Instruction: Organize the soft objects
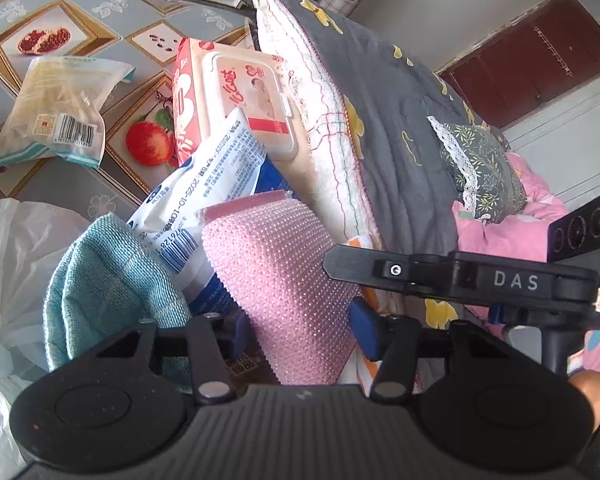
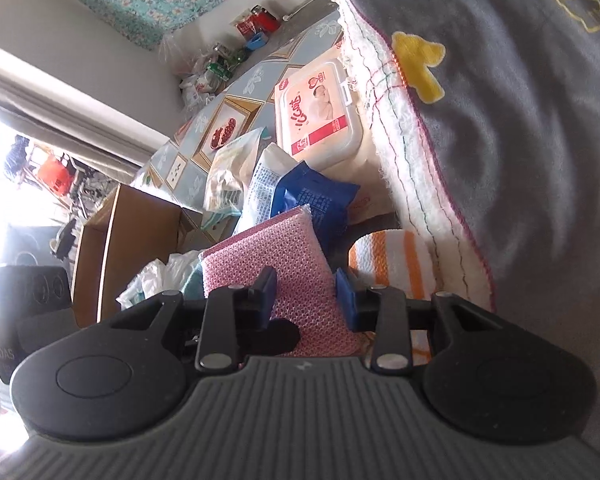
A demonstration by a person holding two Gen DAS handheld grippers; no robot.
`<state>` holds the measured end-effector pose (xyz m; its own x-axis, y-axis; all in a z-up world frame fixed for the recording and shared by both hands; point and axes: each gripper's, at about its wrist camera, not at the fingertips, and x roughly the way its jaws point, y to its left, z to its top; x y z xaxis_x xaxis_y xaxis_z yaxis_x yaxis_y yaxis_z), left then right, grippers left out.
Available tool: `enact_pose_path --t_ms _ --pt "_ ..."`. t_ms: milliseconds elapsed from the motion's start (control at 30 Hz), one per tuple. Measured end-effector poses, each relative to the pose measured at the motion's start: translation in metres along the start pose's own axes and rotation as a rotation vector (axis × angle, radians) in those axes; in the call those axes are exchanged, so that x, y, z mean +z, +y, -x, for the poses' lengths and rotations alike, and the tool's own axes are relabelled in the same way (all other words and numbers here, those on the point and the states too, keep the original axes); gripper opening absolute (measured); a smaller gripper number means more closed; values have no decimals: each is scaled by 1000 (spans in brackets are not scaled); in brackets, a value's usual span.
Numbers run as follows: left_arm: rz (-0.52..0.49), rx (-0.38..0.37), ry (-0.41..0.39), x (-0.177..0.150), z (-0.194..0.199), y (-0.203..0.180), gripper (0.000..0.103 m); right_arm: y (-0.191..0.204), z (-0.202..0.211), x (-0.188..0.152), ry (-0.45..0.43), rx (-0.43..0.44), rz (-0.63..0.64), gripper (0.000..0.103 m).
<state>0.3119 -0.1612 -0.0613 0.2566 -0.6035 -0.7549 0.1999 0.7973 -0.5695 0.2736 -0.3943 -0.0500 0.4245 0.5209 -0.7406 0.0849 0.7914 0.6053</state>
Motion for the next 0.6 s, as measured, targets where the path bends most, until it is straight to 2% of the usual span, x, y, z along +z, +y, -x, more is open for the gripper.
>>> enact_pose_path --t_ms 100,333,500,600 --pt "-16 -12 -22 -3 10 -5 44 -2 5 -3 -7 22 -30 33" --pt "-71 -30 -78 -16 51 -23 41 15 35 -18 -54 85 -41 33" --pt "-111 -14 -135 -31 102 -28 41 56 54 -34 -79 132 8 33" --pt "-139 42 -176 -41 140 -21 41 93 47 -41 -65 171 55 33"
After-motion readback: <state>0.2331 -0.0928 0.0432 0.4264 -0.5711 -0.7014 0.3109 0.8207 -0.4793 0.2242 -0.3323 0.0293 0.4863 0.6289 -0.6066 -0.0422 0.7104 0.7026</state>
